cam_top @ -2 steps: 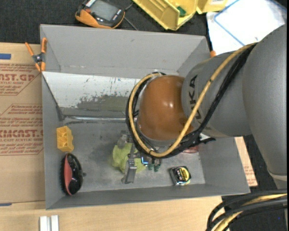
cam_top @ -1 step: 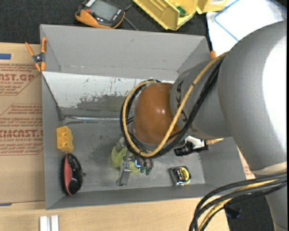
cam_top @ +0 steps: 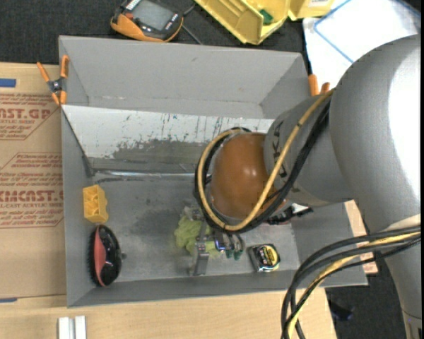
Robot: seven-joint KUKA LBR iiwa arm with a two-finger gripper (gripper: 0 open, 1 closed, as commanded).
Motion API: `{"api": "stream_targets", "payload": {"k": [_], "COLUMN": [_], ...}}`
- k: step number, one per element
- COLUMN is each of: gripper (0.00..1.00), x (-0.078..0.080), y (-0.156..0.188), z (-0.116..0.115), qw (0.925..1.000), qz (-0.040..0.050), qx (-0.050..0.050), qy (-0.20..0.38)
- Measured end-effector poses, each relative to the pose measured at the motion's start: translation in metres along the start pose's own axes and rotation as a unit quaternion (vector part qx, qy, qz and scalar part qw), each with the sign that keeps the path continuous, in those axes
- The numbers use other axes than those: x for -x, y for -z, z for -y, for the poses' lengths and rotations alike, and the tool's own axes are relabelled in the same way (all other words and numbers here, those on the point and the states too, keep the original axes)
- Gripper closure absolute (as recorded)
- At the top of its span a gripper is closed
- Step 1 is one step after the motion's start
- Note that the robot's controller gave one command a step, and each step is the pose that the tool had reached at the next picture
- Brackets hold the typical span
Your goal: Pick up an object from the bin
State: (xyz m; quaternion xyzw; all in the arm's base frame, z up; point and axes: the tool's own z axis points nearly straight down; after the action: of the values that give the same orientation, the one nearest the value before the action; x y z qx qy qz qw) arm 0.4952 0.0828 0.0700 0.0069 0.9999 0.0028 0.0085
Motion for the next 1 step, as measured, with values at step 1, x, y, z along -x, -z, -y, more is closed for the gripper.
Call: {"api": "stream_targets", "payload": {"k": [1], "gripper": [1.00], "x": [-0.0064], "y": [0.0002], "z": [-0.0113], "qw": [0.9981], "qz": [-0.0055], "qx": [0.001], "qy": [-0.062]}}
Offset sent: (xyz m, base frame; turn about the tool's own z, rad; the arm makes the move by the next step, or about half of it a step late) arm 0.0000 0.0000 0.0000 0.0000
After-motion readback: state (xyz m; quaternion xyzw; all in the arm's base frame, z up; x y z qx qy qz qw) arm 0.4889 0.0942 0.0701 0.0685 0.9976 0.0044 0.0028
